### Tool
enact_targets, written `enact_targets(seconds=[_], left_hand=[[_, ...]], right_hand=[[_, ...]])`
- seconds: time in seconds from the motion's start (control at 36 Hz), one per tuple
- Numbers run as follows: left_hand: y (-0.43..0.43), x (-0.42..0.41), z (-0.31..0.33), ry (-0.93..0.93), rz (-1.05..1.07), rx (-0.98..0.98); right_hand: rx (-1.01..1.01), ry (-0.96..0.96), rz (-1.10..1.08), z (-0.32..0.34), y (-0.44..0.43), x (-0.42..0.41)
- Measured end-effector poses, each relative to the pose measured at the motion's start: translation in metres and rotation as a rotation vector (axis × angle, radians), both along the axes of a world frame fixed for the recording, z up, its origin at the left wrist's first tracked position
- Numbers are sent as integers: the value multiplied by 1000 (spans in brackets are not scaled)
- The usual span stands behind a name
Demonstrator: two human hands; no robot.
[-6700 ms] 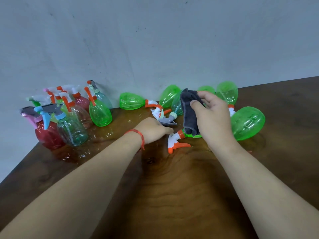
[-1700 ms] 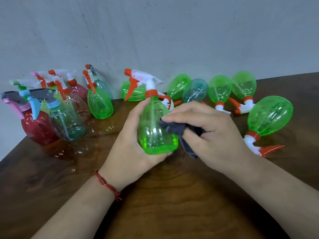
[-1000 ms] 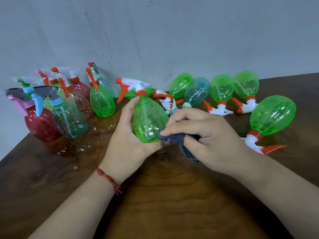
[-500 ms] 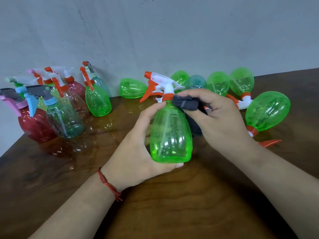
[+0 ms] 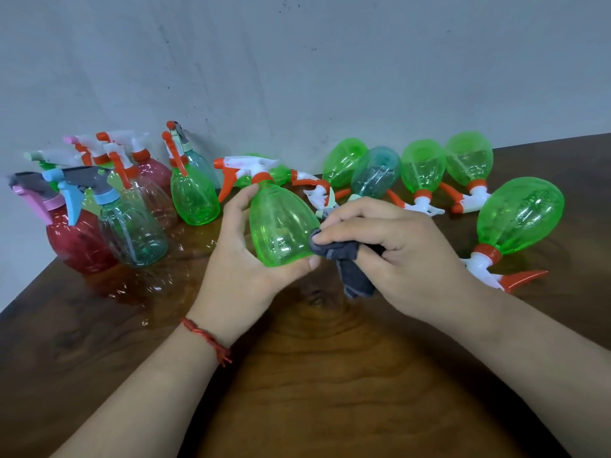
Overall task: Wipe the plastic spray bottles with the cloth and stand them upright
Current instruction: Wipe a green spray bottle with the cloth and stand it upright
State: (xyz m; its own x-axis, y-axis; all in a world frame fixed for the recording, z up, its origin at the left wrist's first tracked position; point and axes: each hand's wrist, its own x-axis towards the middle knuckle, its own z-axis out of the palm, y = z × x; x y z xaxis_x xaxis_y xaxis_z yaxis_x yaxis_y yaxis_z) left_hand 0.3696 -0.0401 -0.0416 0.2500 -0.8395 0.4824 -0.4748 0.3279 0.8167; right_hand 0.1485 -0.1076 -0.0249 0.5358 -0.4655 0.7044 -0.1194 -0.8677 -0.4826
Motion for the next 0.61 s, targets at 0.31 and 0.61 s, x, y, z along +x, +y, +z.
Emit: enact_targets(seconds=[0.31, 0.61], left_hand=[[9, -22, -1, -299, -287, 60], [2, -5, -5, -146, -63, 23]], right_hand=[[75, -170, -157, 1, -13, -3], [-8, -2, -27, 0, 4, 2]])
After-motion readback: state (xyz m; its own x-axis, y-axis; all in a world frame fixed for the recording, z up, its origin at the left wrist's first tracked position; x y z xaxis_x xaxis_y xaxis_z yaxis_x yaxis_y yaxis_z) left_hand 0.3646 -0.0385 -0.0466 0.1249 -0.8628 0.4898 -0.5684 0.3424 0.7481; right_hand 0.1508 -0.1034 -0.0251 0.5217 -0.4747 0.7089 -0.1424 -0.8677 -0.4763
